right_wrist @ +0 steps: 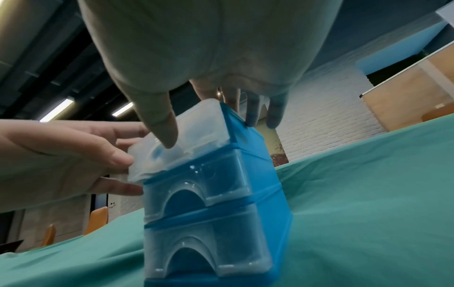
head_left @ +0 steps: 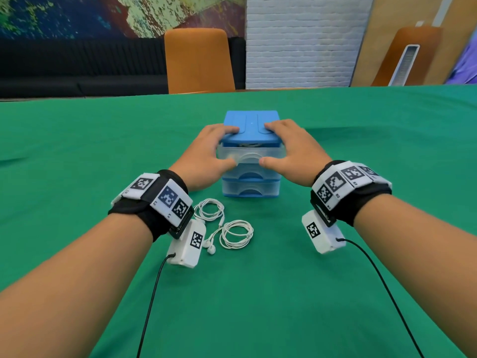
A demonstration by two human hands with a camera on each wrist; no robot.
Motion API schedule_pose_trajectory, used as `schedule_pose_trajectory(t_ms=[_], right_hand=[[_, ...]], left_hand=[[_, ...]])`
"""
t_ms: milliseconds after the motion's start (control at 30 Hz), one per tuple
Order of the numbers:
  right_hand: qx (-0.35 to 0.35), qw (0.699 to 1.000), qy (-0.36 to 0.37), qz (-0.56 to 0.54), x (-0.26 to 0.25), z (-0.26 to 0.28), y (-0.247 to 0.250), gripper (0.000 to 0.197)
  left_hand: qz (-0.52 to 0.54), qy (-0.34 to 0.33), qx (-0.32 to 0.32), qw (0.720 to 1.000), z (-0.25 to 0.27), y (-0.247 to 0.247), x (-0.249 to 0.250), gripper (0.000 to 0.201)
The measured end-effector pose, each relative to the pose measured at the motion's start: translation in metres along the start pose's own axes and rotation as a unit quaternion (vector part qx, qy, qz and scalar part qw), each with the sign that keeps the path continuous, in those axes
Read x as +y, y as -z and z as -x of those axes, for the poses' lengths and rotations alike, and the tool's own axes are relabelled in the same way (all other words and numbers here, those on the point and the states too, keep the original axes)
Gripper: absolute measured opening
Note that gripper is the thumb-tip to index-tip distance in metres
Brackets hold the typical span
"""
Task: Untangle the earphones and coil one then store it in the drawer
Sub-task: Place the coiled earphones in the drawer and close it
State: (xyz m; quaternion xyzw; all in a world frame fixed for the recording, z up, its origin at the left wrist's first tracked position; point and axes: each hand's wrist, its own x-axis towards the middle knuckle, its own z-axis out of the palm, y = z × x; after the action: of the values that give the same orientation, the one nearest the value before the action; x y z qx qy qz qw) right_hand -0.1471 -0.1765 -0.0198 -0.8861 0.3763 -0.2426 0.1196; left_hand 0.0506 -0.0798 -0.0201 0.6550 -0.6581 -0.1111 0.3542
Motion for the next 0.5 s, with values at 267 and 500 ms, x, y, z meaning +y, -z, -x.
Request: schedule_pose_trajectory(t_ms=[267, 500], right_hand=[[0.017, 0.999, -0.002, -0.046, 0.006, -0.008, -0.004, 0.07], [0.071, 0.996, 0.009, -0.051, 0.008, -0.012, -0.006, 0.057]], left_hand=[[0.104, 0.046, 0.021, 0.993, -0.01, -0.009, -0.01, 0.055], [0.126, 0.055, 0.042, 0.99, -0.014, -0.014, -0.016, 0.048]])
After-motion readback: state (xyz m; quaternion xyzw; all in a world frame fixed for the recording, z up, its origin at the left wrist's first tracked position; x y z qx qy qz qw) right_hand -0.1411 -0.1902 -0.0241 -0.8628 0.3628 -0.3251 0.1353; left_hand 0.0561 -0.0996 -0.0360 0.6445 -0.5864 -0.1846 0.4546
